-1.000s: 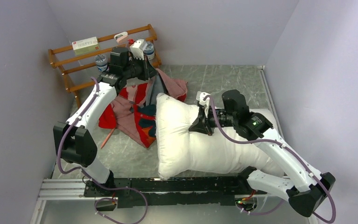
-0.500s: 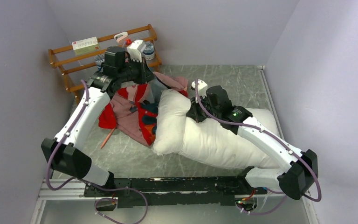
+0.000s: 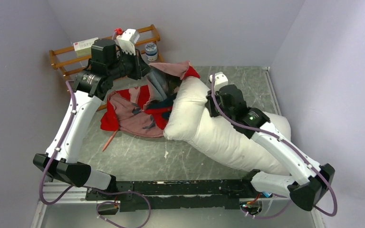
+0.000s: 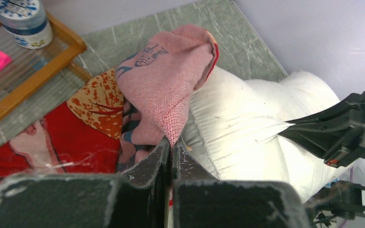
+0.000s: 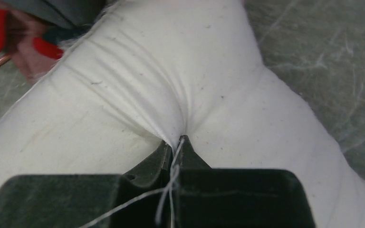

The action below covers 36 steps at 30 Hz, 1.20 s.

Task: Put the pillow into the pillowcase

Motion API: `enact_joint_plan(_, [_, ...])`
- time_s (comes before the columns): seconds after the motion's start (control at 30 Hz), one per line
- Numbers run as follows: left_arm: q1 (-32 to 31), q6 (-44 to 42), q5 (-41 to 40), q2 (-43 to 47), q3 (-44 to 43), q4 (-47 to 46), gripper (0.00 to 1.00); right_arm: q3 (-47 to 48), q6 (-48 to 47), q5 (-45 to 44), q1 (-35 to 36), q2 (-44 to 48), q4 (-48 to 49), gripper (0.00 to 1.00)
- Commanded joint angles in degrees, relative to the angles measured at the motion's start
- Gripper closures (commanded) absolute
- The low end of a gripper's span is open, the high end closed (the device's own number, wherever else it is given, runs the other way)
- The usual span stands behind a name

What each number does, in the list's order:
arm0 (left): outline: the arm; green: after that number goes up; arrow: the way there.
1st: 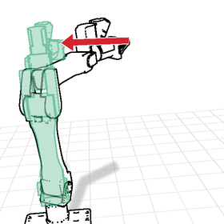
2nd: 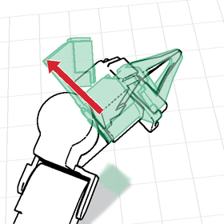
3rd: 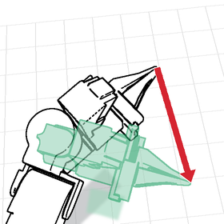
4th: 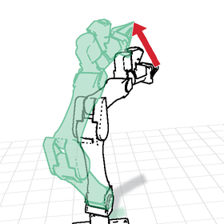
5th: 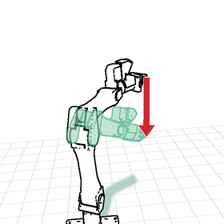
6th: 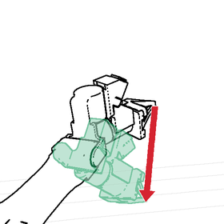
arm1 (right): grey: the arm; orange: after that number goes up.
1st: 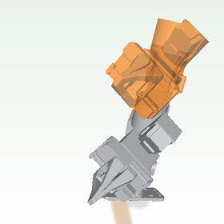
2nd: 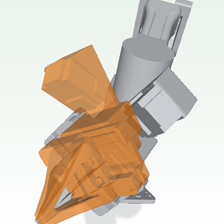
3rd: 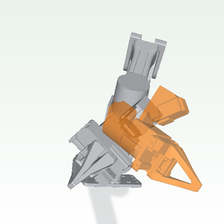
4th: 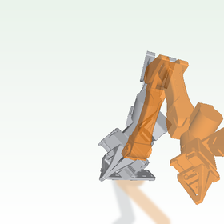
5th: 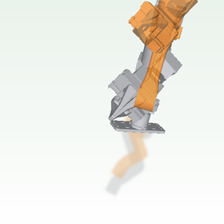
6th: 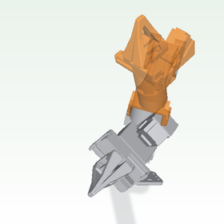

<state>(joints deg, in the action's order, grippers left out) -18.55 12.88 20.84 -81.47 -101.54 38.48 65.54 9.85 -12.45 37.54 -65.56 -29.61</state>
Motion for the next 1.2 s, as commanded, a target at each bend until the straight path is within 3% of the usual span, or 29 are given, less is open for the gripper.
enact_joint_plan(0.0, [0.09, 2.91, 7.87, 2.21, 3.84, -6.16, 0.95, -3.71, -7.87, 14.0, -0.16, 6.63, 3.53, 1.0])
enact_joint_plan(0.07, [0.09, 5.06, 10.98, 2.95, 5.87, -9.12, 0.95, -6.34, -8.48, 23.48, 0.68, 8.18, 7.69, 1.0])
enact_joint_plan(0.17, [0.09, 5.58, 11.13, 2.3, 6.03, -8.94, 0.95, -7.41, -8.16, 30.02, 2.13, 8.46, 10.24, 1.0])
enact_joint_plan(0.47, [0.05, 8.87, 16.77, 2.5, 13.26, -13.73, 0.95, -6.09, -2.94, 34.85, 4.98, 3.77, 21.06, 1.0])
enact_joint_plan(0.57, [0.02, 7.04, 16.7, 1.74, 12.82, -11.15, 0.95, -5.52, -0.88, 27.42, 5.62, 1.79, 22.53, 1.0])
enact_joint_plan(0.77, [0.05, 4.81, 15.87, 2.74, 12.24, -7.07, 0.95, -6.71, 4.42, -4.95, 5.53, 1.0, 25.82, 1.0])
enact_joint_plan(0.87, [0.02, 3.88, 16.83, 3.44, 12.28, -5.29, 0.95, -8.48, 6.15, -16.38, 5.53, 2.17, 28.27, 1.0])
enact_joint_plan(1.17, [-0.55, 5.96, 19.02, 4.08, 19.37, -5.84, 0.95, -14.32, 11.5, -25.15, 5.62, 1.14, 35.07, 1.0])
